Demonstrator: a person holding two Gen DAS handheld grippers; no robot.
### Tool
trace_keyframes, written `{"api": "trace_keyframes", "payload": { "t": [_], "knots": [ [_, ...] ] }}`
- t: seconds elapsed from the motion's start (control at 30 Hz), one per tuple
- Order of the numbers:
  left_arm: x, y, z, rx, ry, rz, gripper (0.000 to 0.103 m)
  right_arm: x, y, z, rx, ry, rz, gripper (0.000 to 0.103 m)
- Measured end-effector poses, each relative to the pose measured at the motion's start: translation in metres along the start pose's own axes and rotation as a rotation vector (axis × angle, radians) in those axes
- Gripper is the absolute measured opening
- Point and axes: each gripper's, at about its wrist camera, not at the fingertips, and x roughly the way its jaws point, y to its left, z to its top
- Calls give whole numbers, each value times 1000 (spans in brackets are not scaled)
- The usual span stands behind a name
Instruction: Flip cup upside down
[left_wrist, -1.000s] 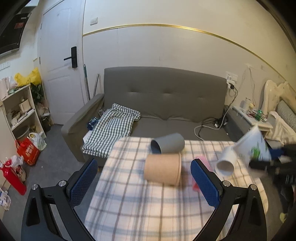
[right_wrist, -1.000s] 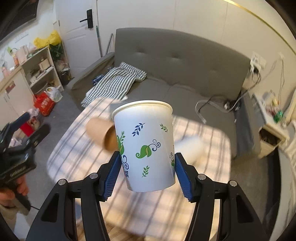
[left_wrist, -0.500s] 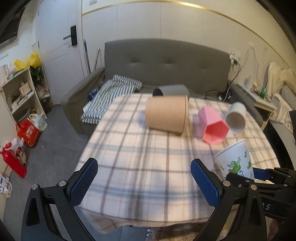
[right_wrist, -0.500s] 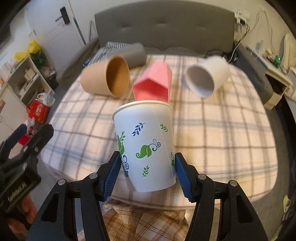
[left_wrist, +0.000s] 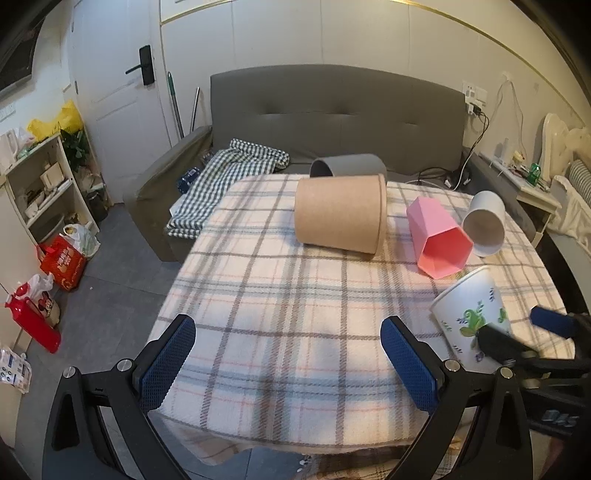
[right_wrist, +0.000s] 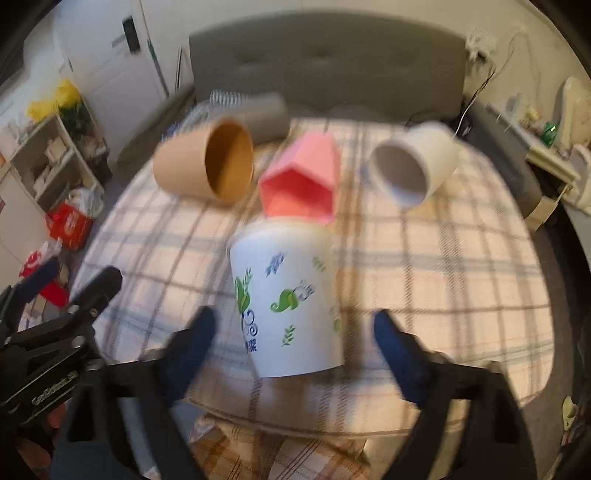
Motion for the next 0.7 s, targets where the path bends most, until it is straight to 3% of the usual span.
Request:
{"api": "trace_keyframes", "payload": {
  "t": [0.37,0.7],
  "knots": [
    [-51,-33,2,-4,-62,-69,103,-81,-54,-13,66,-171,-81,92],
    [-65,-94,-10,36,-52,-187,103,-103,-105,-32,151,-205,-161,92]
  ]
}}
